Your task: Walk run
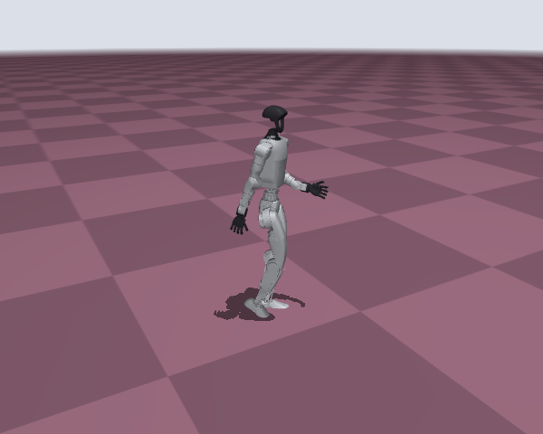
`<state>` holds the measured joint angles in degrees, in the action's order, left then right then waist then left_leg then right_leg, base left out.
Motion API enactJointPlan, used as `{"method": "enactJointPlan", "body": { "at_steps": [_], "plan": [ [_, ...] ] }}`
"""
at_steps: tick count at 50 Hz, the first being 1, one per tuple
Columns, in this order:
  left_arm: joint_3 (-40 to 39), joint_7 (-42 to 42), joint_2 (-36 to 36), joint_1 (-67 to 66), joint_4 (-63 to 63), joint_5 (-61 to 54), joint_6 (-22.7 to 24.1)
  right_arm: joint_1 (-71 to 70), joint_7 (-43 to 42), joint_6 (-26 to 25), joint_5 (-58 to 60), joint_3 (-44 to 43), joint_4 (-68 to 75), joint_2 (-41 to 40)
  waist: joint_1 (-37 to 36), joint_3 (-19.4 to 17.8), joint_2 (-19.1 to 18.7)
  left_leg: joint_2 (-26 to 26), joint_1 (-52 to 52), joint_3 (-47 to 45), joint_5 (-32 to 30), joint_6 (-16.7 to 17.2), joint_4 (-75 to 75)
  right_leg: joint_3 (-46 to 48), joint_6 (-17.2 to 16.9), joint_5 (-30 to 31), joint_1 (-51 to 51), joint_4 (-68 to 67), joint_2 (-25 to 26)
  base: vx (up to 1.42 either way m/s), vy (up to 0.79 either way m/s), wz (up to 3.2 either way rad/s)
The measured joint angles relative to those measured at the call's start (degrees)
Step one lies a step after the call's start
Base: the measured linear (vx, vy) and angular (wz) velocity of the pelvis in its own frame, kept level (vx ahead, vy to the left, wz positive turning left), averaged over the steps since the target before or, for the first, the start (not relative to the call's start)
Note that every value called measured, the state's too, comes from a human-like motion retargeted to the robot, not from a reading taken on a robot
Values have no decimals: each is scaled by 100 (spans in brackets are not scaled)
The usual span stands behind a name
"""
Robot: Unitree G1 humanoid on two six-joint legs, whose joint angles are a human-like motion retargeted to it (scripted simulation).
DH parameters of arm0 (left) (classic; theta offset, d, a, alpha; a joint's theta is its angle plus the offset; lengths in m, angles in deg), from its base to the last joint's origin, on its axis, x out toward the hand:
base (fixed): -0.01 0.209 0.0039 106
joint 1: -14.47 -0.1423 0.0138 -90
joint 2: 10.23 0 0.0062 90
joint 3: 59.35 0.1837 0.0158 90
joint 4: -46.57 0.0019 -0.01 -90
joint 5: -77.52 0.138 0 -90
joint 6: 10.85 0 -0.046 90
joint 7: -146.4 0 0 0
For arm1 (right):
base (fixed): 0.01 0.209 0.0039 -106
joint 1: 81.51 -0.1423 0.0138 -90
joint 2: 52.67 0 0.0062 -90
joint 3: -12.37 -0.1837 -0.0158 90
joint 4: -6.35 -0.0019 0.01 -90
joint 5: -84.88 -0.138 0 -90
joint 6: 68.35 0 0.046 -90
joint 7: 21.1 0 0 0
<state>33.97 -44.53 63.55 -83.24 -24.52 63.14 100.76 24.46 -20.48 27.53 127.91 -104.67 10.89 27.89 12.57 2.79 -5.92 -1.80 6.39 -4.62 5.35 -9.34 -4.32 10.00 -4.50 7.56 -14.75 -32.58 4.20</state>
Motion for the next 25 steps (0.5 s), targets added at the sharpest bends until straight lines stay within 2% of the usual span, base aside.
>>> {"method": "enactJointPlan", "body": {
  "at_steps": [5,7,10,12,13,15,18,22,23,25],
  "plan": [
    [33,-157,89,104,-44,-58,-6,218,37,-123,-168,-176,287,40,358,-115,386,-537,-666,333,235,-8,105,-356,-111,-45,-335,2021,-734,65,-22,74],
    [36,-190,93,115,-32,-74,-13,233,106,-227,-273,-184,287,25,445,-161,443,-590,-961,465,345,40,151,-527,-68,-206,-507,2657,-792,74,-29,52],
    [24,-206,47,102,-7,-79,-22,129,188,-268,-367,-175,287,27,435,-144,427,-555,-1279,500,499,149,162,-586,-291,-435,-708,3491,-702,68,-27,9],
    [32,-220,-4,80,24,-94,-23,-22,160,-219,-412,-123,281,36,399,-103,380,-507,-1396,459,537,221,76,-225,-104,-423,-686,3618,-651,80,-33,-1],
    [43,-230,-29,65,46,-110,-25,-107,124,-200,-425,-100,263,35,424,-75,352,-473,-1431,475,498,286,5,-266,159,-353,-658,3539,-577,77,-32,27],
    [66,-256,-83,31,104,-147,-43,-264,38,-166,-424,-73,135,24,481,28,328,-463,-1484,511,313,466,-163,162,476,-295,-613,3280,-587,75,-31,60],
    [75,-318,-161,-93,204,-151,-87,-474,-71,-89,-395,-45,-110,-13,856,162,232,-287,-1498,734,-609,1022,-654,-80,457,67,-471,3065,-553,88,-42,108],
    [134,-314,-278,-275,256,-94,-113,-941,-35,-69,-454,41,-316,24,835,325,361,-148,-972,427,-2651,2091,-2287,-153,725,-219,-140,2800,-665,85,-43,27],
    [168,-286,-265,-290,230,-95,-107,-1094,-18,-67,-474,70,-362,38,816,355,484,-148,-706,251,-2951,2236,-2913,-148,785,-256,-30,2826,-725,73,-41,-11],
    [120,-356,-226,-277,187,-74,-79,-1416,-13,-63,-528,193,-477,65,605,446,748,-237,-208,-9,-3429,2250,-3902,-174,887,-384,185,2883,-771,65,-38,-51]
  ]
}}
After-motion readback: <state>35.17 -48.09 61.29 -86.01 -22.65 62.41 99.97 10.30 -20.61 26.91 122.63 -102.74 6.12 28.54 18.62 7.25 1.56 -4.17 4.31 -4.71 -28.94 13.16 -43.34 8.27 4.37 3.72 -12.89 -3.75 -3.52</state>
